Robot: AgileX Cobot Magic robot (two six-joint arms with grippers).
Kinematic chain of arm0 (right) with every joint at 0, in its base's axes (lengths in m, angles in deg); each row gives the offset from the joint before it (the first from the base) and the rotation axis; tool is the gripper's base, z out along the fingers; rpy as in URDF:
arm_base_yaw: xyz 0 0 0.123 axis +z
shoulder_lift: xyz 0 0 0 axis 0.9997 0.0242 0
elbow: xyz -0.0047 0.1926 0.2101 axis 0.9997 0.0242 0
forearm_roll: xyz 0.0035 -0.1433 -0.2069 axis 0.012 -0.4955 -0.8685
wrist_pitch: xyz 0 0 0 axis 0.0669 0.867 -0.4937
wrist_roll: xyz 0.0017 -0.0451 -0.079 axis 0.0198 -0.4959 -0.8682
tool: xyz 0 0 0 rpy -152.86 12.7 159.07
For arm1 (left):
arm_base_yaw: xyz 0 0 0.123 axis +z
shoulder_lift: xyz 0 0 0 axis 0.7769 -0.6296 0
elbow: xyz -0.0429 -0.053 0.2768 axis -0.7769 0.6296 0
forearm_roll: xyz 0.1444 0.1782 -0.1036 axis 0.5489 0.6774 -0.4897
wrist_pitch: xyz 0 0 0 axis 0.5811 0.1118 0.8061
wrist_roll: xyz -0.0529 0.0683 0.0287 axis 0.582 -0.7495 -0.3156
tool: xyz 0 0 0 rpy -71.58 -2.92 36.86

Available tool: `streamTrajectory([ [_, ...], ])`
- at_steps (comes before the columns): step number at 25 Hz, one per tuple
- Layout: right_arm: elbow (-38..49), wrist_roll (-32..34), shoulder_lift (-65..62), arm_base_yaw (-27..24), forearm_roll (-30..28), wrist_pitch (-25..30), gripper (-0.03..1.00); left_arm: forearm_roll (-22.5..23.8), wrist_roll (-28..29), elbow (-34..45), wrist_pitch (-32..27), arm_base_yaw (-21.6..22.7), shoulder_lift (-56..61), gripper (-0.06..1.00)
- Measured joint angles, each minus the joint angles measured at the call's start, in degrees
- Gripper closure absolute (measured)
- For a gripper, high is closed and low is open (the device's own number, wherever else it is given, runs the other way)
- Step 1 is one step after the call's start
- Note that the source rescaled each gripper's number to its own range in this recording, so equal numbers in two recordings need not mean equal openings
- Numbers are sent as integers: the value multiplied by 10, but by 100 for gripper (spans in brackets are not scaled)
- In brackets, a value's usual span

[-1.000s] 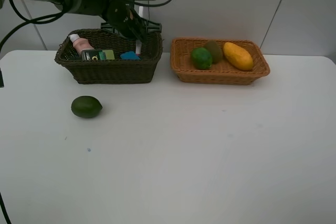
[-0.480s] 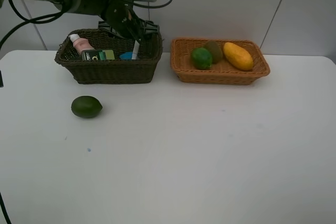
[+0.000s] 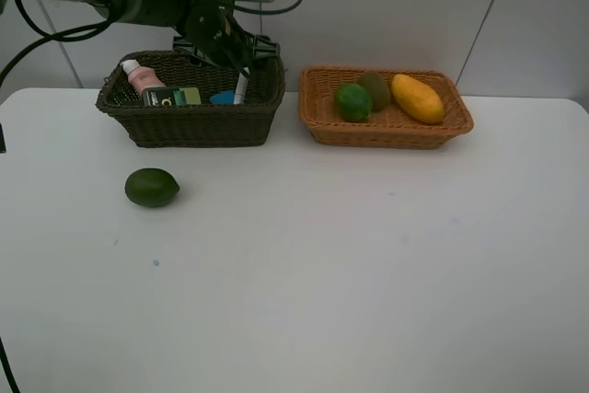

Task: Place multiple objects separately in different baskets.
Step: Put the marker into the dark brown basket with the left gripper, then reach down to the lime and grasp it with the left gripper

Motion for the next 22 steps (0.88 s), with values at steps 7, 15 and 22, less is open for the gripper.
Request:
streamTrajectory([
  [7,0,0,0,0,0,0,-3,0,0,0,-35,-3,21,-5],
  [15,0,0,0,0,0,0,-3,-17,-26,0,-155,-24,79,-5],
  [22,0,0,0,0,0,0,-3,-124,-200,13,-253,-27,125,-5],
])
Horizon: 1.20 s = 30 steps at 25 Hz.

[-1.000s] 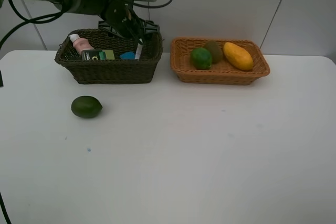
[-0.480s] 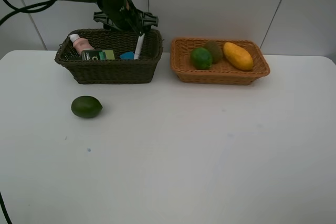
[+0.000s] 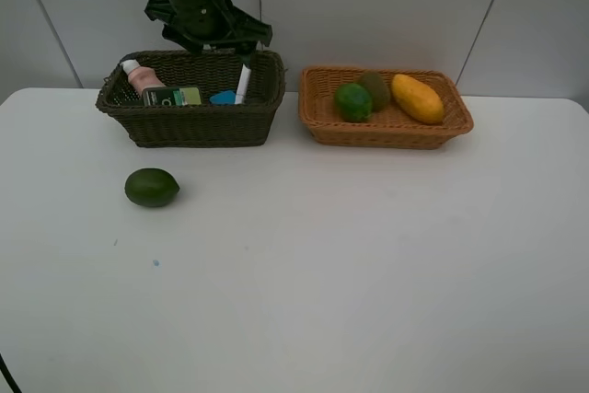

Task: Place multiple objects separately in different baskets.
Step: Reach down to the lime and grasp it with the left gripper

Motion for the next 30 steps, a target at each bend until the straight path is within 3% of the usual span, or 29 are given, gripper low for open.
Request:
streamTrajectory([
  [7,0,0,0,0,0,0,-3,-49,-160,85,-37,8,66,-5],
  [13,0,0,0,0,0,0,-3,-116,-342,159,-68,34,108,-5],
  [16,0,0,0,0,0,0,-3,-153,-432,171,-118,63,111,-5],
  [21,0,0,0,0,0,0,-3,-165,-560,172,-162,88,111,-5],
  [25,0,0,0,0,0,0,-3,-167,-614,172,-166,88,108,-5],
  [30,0,0,0,0,0,0,-3,-151,-623,172,-165,88,76,-5],
])
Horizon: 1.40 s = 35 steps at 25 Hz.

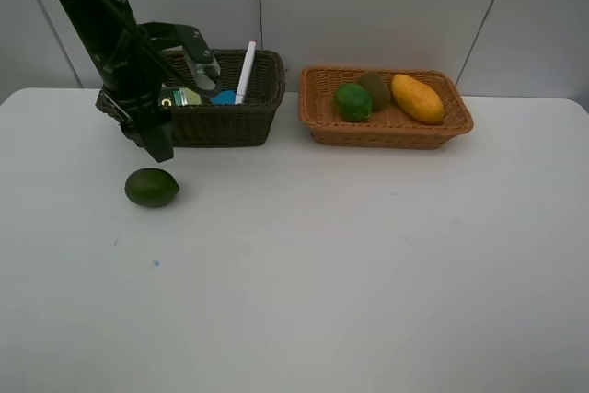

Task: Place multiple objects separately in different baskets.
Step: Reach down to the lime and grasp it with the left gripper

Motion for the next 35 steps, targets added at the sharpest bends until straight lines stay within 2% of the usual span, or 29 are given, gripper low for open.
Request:
streamTrajectory([
  [5,0,0,0,0,0,0,-3,18,-2,2,20,-2,-34,-5],
  [23,0,0,0,0,0,0,-3,65,-21,146,203,-2,-41,-5],
  [35,0,0,0,0,0,0,-3,69,-21,150,217,-2,-41,-5],
])
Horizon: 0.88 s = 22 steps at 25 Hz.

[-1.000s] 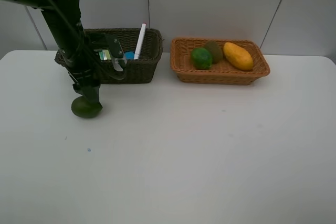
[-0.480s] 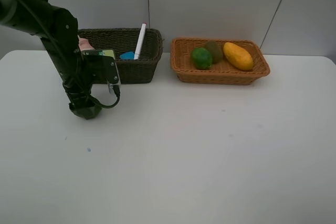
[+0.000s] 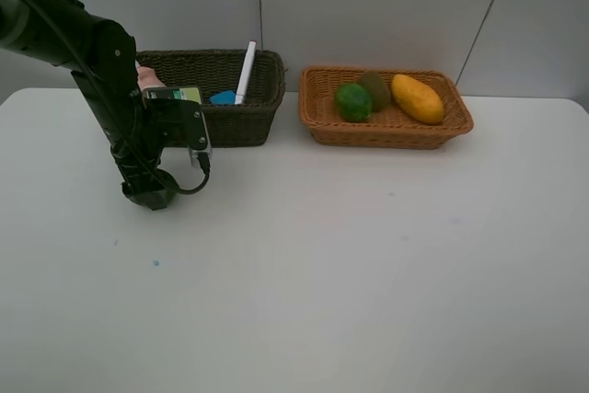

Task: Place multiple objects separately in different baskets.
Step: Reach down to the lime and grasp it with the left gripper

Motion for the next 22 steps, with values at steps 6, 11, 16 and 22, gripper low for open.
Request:
streamTrajectory([
  [6,0,0,0,0,0,0,-3,0,0,0,0,0,0,-5],
  [11,0,0,0,0,0,0,-3,11,3,0,0,0,0,-5],
  [16,0,0,0,0,0,0,-3,18,5,0,0,0,0,18],
  [22,0,0,0,0,0,0,-3,7,6,0,1,0,0,25],
])
